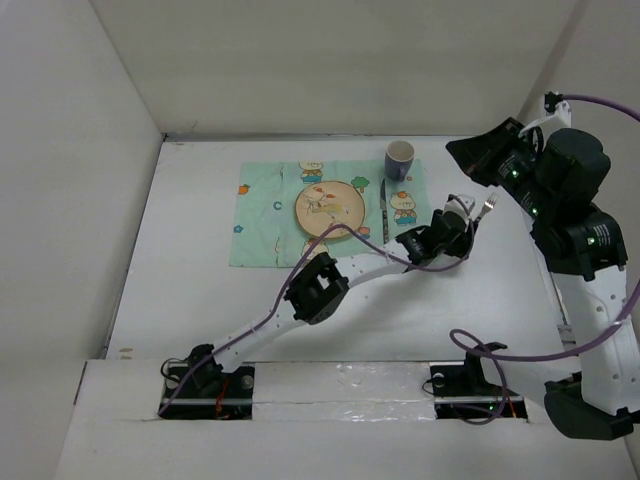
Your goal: Set the dinner table for one person
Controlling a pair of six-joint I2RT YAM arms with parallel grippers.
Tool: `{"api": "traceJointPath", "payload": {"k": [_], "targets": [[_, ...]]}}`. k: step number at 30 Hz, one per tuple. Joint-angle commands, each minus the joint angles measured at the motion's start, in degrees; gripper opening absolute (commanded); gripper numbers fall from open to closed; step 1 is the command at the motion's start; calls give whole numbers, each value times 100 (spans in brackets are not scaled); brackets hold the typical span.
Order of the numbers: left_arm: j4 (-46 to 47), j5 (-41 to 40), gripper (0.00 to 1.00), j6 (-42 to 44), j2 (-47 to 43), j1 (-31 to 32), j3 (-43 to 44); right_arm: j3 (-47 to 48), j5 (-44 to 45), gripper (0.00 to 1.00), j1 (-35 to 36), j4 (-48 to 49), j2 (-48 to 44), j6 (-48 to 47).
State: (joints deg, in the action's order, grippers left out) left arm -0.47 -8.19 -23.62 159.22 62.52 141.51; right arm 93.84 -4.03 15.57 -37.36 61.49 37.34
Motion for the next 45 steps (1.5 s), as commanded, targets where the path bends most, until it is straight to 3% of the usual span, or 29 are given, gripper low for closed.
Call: {"api": "traceJointPath", "payload": {"k": [1, 2, 6, 8, 9, 10, 13, 19, 23, 34, 45], "targets": [[266, -244, 59, -64, 328, -12, 420, 135, -335, 12, 288, 141, -76, 54], [275, -306, 59, -21, 355, -12, 464, 56, -265, 12, 462, 177, -102, 63], [-91, -324, 39, 120, 199, 40, 404, -829, 707, 13, 430, 168, -435, -86], [-147, -665, 37, 182, -485, 41, -436, -1095, 1156, 16, 158, 151, -463, -165], [289, -754, 37, 217, -906, 41, -945, -1157, 1420, 18, 70, 159, -446, -279], [658, -702, 37, 356, -1789, 41, -2151, -1280, 1632, 22, 8, 220, -367, -332], [1374, -605, 38, 585, -3058, 94, -3338, -1220, 1704, 33, -552, 501, 36, -385], [1681, -473, 42, 1201, -4711, 489, -4428, -1341, 1414, 39, -1899, 923, 1205, -368], [1796, -333, 41, 991, -5724, 489, -5079, -1571, 1388, 41, -2365, 724, 2329, -517], [1173, -17, 41, 130, -9142, -969, -7645, -648, 1204, 49, -2612, -8, 4633, -615], [170, -490, 42, 322, -10832, -1515, -8306, -867, 1624, 48, -2613, -148, 5188, 677]]}}
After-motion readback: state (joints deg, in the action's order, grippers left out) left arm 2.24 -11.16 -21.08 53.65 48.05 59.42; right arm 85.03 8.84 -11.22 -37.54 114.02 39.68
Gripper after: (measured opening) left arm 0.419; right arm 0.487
